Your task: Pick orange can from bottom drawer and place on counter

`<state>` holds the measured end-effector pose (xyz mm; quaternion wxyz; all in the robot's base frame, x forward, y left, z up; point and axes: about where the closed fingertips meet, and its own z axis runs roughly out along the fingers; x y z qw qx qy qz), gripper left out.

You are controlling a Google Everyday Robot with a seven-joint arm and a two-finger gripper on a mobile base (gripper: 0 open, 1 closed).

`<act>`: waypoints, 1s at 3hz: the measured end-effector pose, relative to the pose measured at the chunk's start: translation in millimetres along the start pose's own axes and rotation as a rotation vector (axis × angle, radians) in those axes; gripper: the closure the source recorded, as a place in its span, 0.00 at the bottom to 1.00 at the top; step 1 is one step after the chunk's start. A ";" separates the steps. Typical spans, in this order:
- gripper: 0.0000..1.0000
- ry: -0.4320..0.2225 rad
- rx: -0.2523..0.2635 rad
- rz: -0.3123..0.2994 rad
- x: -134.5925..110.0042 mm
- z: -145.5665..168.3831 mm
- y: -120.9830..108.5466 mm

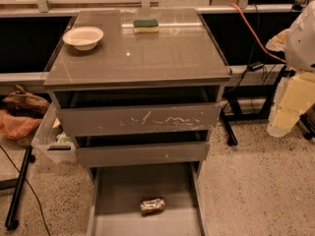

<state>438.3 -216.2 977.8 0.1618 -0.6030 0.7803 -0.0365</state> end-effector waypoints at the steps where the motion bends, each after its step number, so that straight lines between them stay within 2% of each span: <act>1: 0.00 0.000 0.000 0.000 0.0 0.0 0.0; 2: 0.00 -0.077 -0.011 -0.002 -8.0 28.4 -0.4; 3: 0.00 -0.234 -0.112 -0.033 -25.9 115.0 23.1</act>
Offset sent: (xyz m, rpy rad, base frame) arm 0.0467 0.0491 -0.1135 0.3381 -0.0312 0.1103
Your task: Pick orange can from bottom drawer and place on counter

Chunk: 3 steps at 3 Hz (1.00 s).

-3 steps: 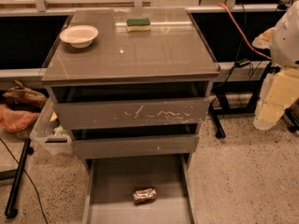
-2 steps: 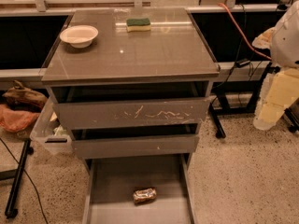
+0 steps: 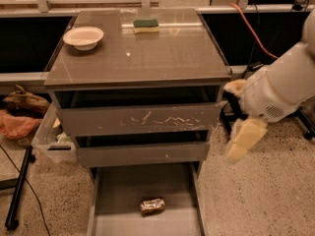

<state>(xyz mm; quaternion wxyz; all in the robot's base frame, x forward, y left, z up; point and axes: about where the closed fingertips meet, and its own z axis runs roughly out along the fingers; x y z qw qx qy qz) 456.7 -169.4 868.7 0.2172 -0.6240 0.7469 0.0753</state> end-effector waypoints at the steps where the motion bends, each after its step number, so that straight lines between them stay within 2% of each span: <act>1: 0.00 -0.185 -0.109 -0.022 -8.1 82.0 9.6; 2: 0.00 -0.185 -0.108 -0.022 -8.1 82.0 9.6; 3: 0.00 -0.191 -0.089 0.000 -3.7 116.6 3.3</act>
Offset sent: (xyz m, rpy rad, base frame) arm 0.0071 0.0316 -0.0568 0.1431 0.0385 0.0712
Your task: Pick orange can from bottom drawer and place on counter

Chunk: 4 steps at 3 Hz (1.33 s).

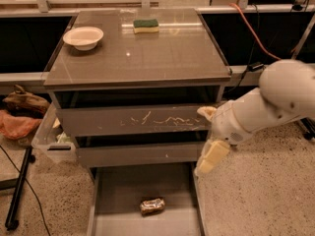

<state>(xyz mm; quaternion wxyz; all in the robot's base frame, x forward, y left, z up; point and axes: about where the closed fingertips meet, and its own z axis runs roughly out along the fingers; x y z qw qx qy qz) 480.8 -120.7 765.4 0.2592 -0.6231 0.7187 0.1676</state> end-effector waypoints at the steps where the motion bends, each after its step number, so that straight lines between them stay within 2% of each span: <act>1: 0.00 -0.018 -0.015 0.065 31.2 83.7 -3.2; 2: 0.00 -0.093 0.050 0.133 51.3 151.6 -27.3; 3: 0.00 -0.093 0.050 0.133 51.3 151.7 -27.3; 4: 0.00 -0.148 0.030 0.153 62.4 188.1 -26.5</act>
Offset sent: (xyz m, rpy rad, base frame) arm 0.0766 0.0563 -0.2126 0.1934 0.0025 -0.2054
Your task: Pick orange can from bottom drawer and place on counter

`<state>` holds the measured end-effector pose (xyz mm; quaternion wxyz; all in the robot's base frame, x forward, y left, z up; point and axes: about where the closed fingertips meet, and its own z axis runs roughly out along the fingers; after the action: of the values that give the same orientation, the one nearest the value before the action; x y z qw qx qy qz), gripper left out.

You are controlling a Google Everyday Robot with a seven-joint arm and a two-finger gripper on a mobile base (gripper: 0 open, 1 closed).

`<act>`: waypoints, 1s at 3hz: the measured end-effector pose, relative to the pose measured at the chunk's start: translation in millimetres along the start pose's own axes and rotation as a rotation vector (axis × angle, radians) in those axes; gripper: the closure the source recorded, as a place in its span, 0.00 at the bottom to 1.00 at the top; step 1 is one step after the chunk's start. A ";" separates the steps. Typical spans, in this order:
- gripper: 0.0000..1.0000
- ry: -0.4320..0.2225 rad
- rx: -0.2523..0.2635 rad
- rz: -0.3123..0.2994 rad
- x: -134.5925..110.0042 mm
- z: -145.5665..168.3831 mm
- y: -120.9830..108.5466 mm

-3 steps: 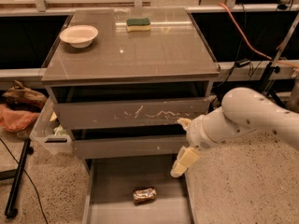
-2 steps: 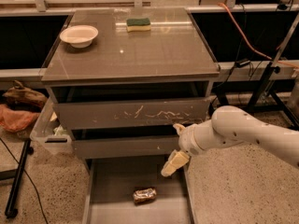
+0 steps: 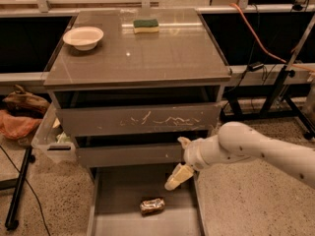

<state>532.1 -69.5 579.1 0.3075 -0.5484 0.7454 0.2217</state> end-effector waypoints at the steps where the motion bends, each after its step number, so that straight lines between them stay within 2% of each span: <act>1: 0.00 -0.045 -0.006 0.026 36.8 72.8 0.7; 2: 0.00 -0.037 0.043 -0.002 73.0 151.0 -0.9; 3: 0.00 -0.047 0.037 0.002 74.2 155.5 -0.8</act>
Offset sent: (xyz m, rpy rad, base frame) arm 0.0254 0.0539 -0.1998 0.0076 -0.0531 -0.0848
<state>550.8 -16.5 416.2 0.3349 -0.5363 0.7426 0.2209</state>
